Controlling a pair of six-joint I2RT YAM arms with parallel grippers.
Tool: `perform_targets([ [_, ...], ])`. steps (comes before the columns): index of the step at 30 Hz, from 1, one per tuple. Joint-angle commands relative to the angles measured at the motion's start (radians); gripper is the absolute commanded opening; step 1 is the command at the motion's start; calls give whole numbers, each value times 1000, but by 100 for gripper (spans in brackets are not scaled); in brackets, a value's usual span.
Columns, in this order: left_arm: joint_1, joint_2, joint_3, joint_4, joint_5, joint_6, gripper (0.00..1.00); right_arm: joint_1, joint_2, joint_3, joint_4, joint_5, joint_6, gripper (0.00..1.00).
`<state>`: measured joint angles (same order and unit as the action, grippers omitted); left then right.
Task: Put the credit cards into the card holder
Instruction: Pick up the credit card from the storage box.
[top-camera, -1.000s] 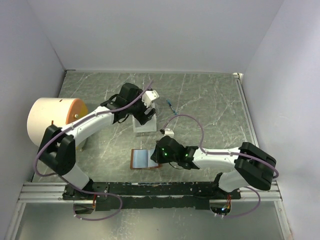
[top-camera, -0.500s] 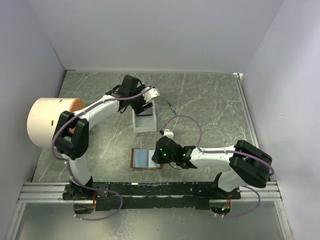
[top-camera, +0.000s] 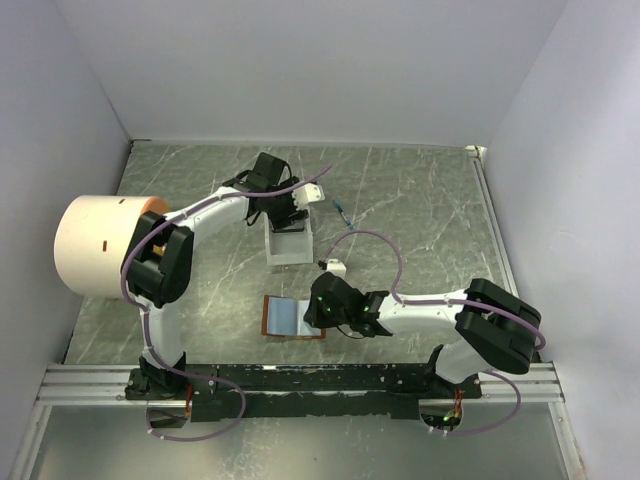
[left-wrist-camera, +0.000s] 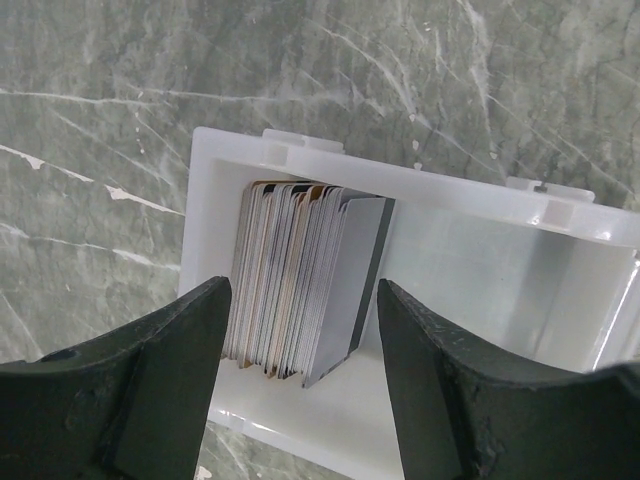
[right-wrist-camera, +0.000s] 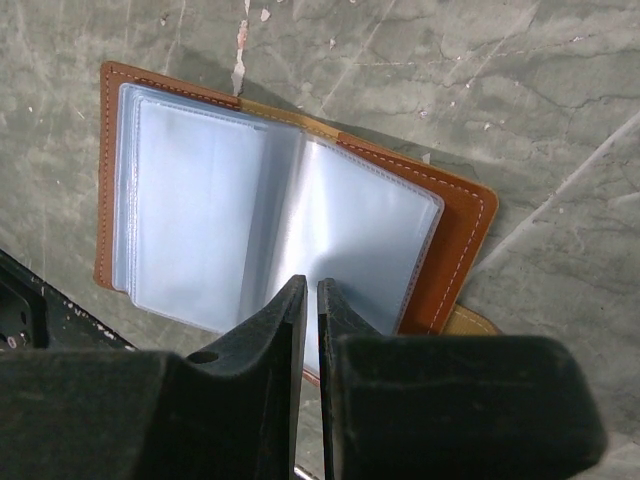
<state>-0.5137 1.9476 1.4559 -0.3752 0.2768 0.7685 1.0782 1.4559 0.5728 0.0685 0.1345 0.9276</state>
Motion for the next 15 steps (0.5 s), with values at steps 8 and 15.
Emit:
perform_targets([
  [8,-3,-11,-44,107,-39,51,74,0,9,34,-29,7,-6,10],
  [15,-3,12,-46,101,-32,65,76,1,7,34,-28,10,-6,10],
])
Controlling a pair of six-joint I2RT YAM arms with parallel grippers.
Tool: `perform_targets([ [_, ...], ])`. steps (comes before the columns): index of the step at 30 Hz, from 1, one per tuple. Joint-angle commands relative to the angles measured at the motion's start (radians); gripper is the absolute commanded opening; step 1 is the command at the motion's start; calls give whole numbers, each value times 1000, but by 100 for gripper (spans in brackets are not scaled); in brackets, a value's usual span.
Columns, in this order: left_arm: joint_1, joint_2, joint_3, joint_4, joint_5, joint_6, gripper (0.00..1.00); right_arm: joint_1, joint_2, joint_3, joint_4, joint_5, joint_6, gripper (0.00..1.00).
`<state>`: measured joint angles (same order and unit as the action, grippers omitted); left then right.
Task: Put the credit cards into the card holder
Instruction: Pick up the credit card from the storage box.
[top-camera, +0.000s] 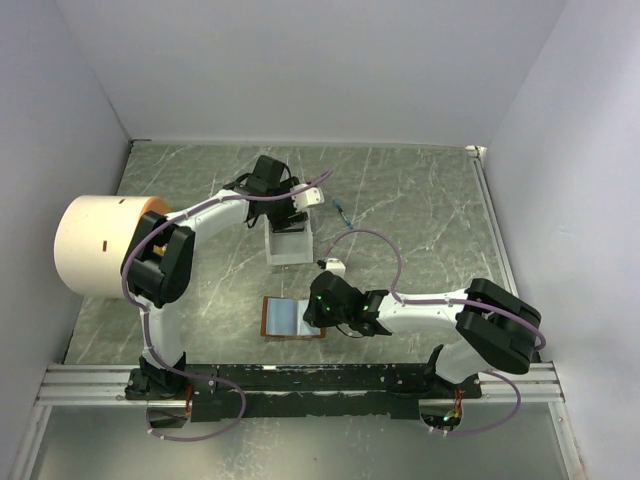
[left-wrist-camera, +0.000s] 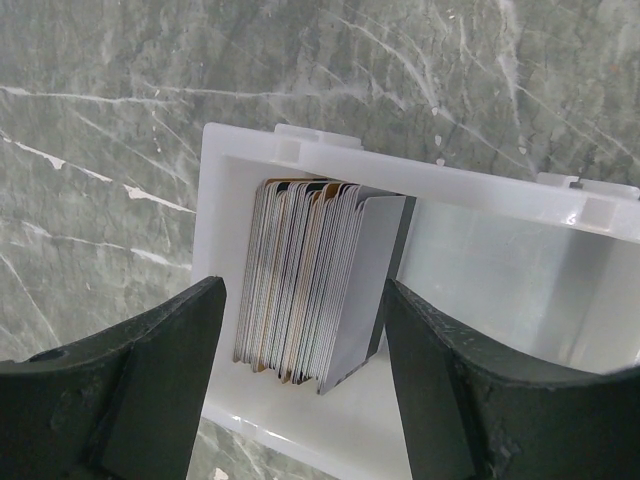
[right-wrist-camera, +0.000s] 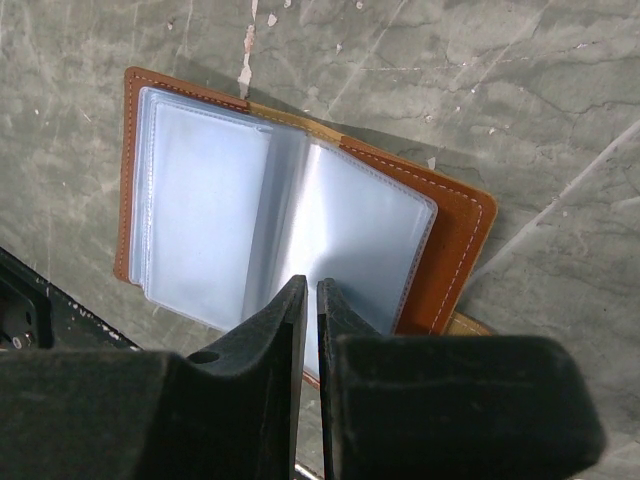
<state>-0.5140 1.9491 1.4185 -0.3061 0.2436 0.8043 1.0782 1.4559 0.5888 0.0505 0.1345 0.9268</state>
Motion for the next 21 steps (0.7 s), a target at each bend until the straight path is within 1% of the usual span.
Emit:
perform_targets([
  [1,-3,15,-10,38,-6,28,76,0,7,16,-8,10,-5,10],
  [6,-3,23,-21,100,-39,-6,74,0,6,7,-3,8,-6,10],
  [12,-7,17,-59,170,-70,9,73,0,3,6,-3,7,-4,9],
  [17,-10,38,-60,158,-85,24,73,1,4,7,-3,7,-3,9],
  [21,-17,47,-64,158,-110,42,69,0,5,7,-3,9,-5,9],
])
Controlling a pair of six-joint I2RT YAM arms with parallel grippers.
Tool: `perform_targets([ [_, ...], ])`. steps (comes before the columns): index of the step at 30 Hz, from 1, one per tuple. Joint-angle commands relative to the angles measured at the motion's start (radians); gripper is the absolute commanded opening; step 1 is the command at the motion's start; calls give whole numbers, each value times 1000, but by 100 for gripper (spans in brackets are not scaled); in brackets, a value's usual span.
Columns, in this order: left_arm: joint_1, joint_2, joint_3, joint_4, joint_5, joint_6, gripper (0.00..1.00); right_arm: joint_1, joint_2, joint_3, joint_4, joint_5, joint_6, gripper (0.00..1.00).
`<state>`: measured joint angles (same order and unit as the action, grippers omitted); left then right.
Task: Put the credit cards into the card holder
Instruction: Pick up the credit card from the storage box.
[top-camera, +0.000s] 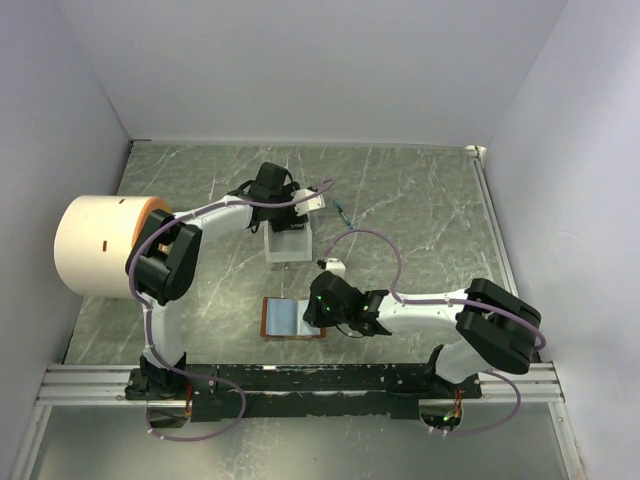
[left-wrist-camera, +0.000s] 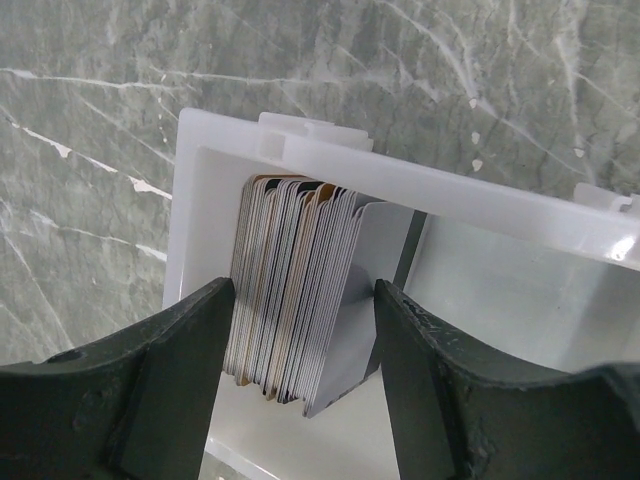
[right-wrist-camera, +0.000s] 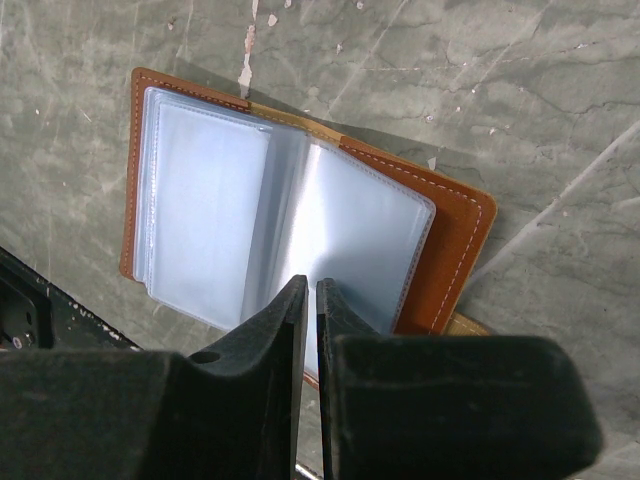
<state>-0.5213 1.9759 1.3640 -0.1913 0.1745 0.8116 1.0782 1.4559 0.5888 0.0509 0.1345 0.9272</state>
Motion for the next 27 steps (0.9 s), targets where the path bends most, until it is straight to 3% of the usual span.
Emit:
perform_targets([
  [1,-13,20,-12,48,-51,38,68,0,5,8,-2,8,-5,9],
  [11,-23,4,-17,55,-84,51,52,0,7,11,-3,7,-7,9],
  [27,-32,-11,7,49,-124,64,55,1,3,3,0,6,-5,9],
])
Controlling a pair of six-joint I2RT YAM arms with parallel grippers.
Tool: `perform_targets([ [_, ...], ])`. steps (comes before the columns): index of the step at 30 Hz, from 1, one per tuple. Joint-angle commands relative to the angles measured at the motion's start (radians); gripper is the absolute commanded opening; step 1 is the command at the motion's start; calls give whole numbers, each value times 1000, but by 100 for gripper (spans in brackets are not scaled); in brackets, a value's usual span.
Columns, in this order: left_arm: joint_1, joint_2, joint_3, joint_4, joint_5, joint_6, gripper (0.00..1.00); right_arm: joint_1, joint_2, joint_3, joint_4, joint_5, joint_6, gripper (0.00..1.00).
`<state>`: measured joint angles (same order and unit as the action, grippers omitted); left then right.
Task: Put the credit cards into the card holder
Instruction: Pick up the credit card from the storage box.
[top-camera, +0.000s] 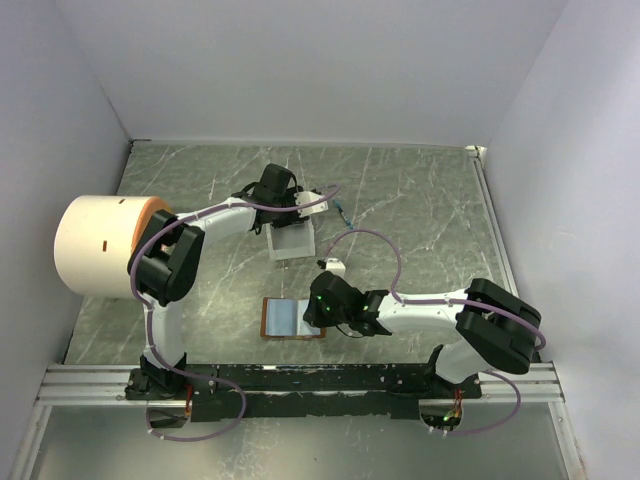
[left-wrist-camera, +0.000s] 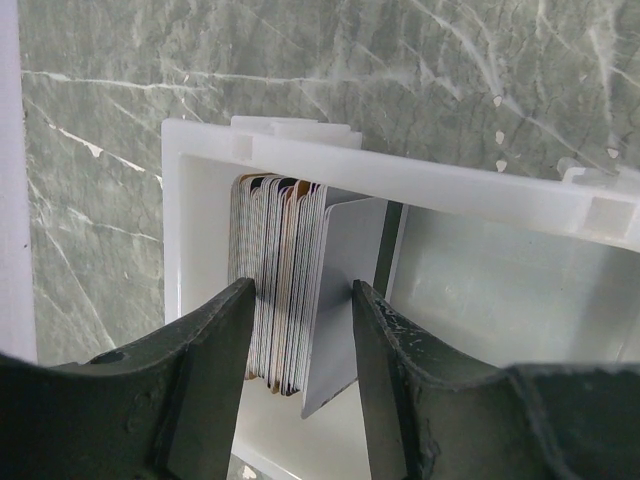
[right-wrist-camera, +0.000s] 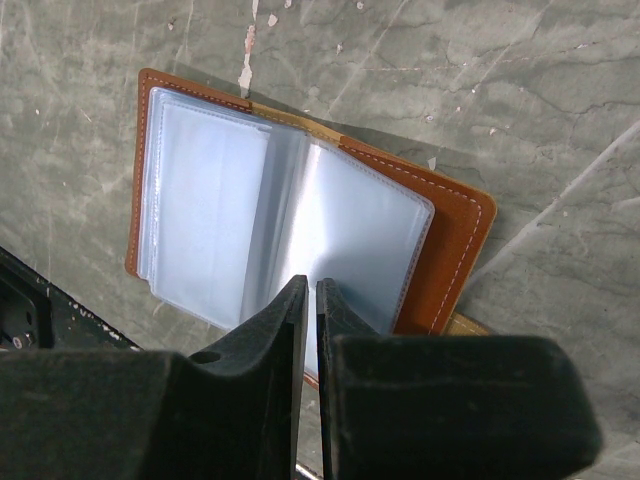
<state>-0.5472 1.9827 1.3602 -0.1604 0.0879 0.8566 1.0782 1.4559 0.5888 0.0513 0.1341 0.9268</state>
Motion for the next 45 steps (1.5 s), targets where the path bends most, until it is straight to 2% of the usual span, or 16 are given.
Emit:
perform_targets([
  [1,-6,-21,9,22,-40,19,56,0,5,4,0,6,-5,9],
  [5,-6,-27,3,37,-48,21,56,0,9,6,1,6,-6,9],
  [30,-14,-30,24,27,-63,42,44,1,15,7,4,1,-8,8],
  [45,-21,-16,45,3,-62,56,30,0,17,10,2,1,-8,8],
])
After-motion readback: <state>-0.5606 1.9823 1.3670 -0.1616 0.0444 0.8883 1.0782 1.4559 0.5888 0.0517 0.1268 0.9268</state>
